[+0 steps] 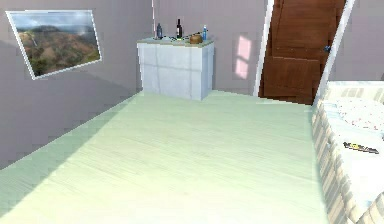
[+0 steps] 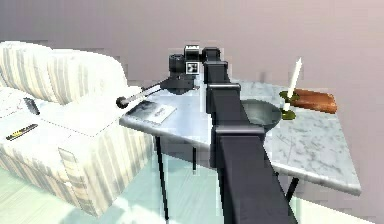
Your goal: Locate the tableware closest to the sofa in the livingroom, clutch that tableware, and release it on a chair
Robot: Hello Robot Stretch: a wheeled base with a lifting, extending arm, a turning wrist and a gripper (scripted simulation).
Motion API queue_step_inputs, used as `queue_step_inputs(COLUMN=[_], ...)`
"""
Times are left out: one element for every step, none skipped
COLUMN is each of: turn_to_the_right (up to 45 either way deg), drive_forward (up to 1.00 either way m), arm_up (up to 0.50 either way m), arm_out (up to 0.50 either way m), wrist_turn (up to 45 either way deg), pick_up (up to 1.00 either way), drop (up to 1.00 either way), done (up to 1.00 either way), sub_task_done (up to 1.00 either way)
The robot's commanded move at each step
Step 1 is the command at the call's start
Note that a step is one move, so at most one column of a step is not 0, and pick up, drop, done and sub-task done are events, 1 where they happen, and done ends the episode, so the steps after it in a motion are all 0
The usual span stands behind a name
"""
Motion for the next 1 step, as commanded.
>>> queue_step_inputs(turn_to_the_right=[0.0], drive_forward=[0.0], arm_up=[0.0], arm_out=[0.0], wrist_turn=[-45.0], pick_up=[0.0], drop=[0.0], done=[0.0], sub_task_done=[0.0])
